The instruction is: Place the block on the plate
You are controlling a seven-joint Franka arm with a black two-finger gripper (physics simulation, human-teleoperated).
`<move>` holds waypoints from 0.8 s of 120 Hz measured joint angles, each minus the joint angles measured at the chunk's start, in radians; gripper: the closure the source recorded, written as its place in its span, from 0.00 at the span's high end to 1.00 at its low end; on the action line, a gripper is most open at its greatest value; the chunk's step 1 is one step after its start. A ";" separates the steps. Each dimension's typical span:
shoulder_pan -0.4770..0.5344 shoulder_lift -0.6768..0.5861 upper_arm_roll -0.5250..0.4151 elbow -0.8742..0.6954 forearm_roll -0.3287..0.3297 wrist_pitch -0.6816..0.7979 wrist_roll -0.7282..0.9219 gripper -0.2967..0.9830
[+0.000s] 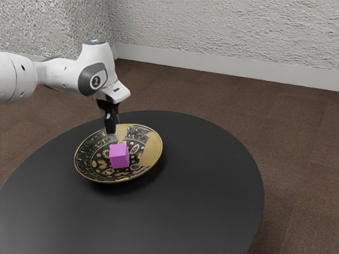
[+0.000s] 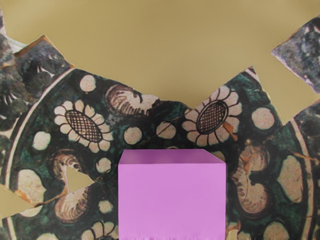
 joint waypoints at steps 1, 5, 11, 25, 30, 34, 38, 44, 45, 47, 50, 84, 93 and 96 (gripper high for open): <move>-0.001 -0.003 0.000 -0.001 0.000 -0.001 -0.001 0.76; -0.002 -0.016 0.000 -0.004 0.000 -0.006 -0.004 0.76; -0.004 -0.035 0.000 -0.006 0.000 -0.016 -0.008 0.76; -0.004 -0.070 0.001 -0.007 -0.001 -0.035 -0.015 0.77; -0.004 -0.080 0.001 -0.007 -0.001 -0.040 -0.017 0.77; -0.004 -0.089 0.001 -0.007 -0.001 -0.045 -0.019 0.77; -0.004 -0.100 0.001 -0.007 -0.001 -0.051 -0.021 0.77; -0.004 -0.115 0.001 -0.007 -0.001 -0.060 -0.023 0.77; -0.004 -0.117 0.001 -0.007 -0.001 -0.061 -0.024 0.77; -0.004 -0.122 0.001 -0.007 -0.001 -0.064 -0.024 0.77; -0.004 -0.130 0.001 -0.007 -0.001 -0.068 -0.026 0.77; -0.041 -0.238 0.048 0.000 -0.001 -0.134 -0.076 0.77; -0.041 -0.249 0.055 0.011 0.001 -0.160 -0.108 0.77; -0.041 -0.250 0.056 0.016 0.006 -0.168 -0.122 0.77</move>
